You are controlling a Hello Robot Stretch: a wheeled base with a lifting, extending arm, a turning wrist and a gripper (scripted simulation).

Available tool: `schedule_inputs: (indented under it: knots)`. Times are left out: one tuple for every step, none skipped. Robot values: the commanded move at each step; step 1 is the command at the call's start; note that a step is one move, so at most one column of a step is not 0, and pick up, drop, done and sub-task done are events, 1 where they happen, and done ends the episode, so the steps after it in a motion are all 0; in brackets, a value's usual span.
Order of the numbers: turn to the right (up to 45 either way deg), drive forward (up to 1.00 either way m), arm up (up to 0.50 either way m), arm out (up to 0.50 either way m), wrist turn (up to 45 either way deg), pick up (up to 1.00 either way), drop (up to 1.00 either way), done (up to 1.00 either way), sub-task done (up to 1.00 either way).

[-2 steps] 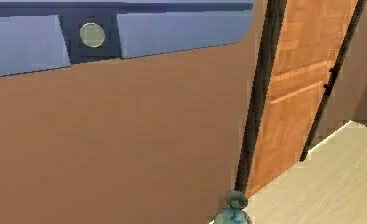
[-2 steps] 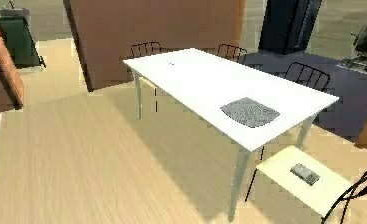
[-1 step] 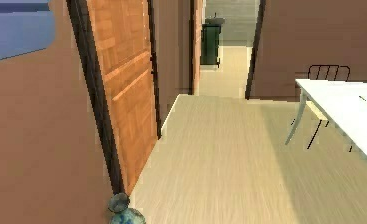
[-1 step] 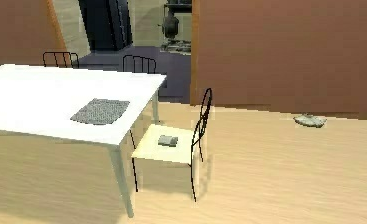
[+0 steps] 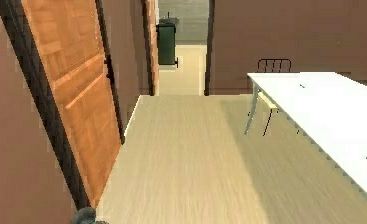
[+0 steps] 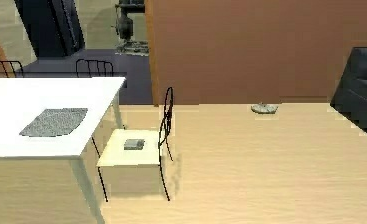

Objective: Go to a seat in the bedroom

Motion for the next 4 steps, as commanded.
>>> schedule_inputs:
  knots:
    - [0.0,1.0,0.0,0.0,0.0,0.0,0.0,0.0,0.0]
    - [0.0,1.0,0.0,0.0,0.0,0.0,0.0,0.0,0.0]
    - [0.0,1.0,0.0,0.0,0.0,0.0,0.0,0.0,0.0]
    - [12.0,0.0,0.0,0.0,0.0,0.0,0.0,0.0,0.0]
